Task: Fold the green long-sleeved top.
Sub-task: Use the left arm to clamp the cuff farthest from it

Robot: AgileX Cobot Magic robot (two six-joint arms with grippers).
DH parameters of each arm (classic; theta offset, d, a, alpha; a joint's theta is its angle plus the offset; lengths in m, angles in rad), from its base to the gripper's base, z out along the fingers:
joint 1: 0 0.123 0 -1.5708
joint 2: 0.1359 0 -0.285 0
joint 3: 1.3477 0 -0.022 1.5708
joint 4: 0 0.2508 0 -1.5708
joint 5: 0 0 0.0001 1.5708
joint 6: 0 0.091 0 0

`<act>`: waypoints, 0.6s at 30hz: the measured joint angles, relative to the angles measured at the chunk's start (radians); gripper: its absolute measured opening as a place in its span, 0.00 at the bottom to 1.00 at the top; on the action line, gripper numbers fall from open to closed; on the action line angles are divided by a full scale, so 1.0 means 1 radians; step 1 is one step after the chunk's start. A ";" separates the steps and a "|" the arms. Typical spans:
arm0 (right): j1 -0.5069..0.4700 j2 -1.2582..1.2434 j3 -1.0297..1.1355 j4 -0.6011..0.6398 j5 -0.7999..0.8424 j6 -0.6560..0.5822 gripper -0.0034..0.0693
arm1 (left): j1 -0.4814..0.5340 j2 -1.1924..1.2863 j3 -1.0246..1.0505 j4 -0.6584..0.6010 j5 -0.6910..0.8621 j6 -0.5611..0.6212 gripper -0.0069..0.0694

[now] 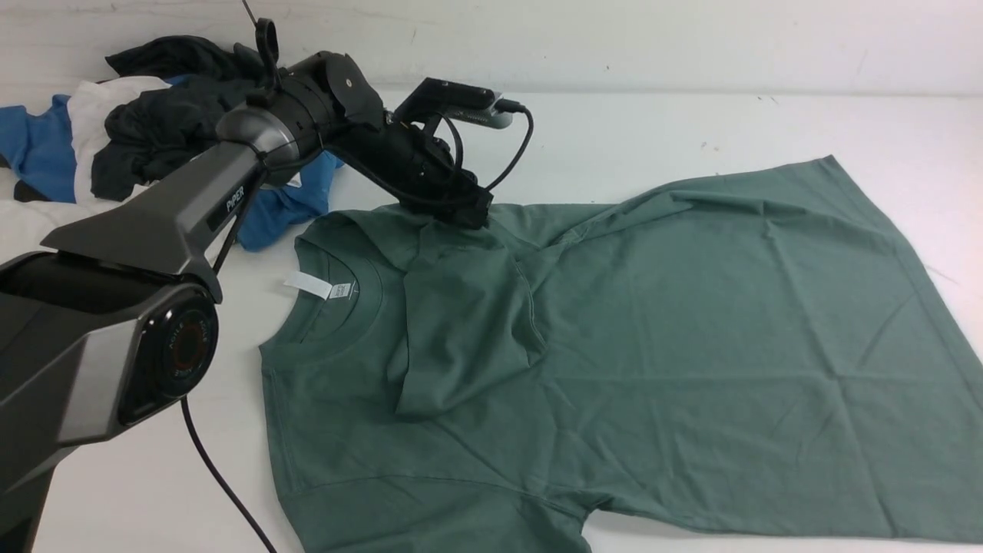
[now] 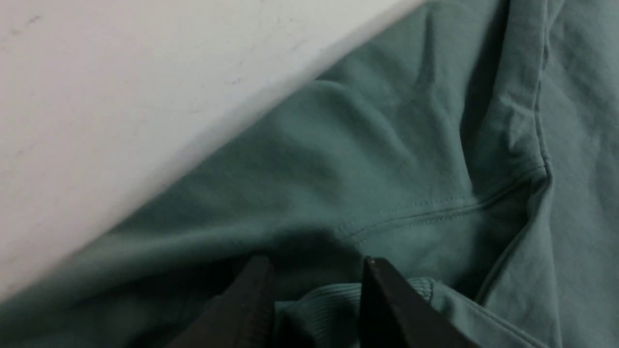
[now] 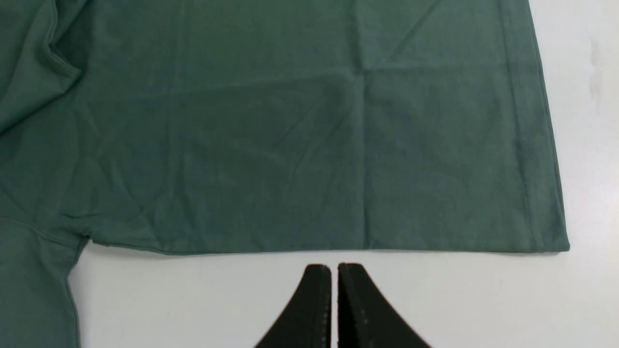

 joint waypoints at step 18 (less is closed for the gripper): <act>0.000 0.000 0.000 0.000 0.001 0.000 0.06 | 0.000 -0.136 0.000 0.034 0.231 -0.059 0.12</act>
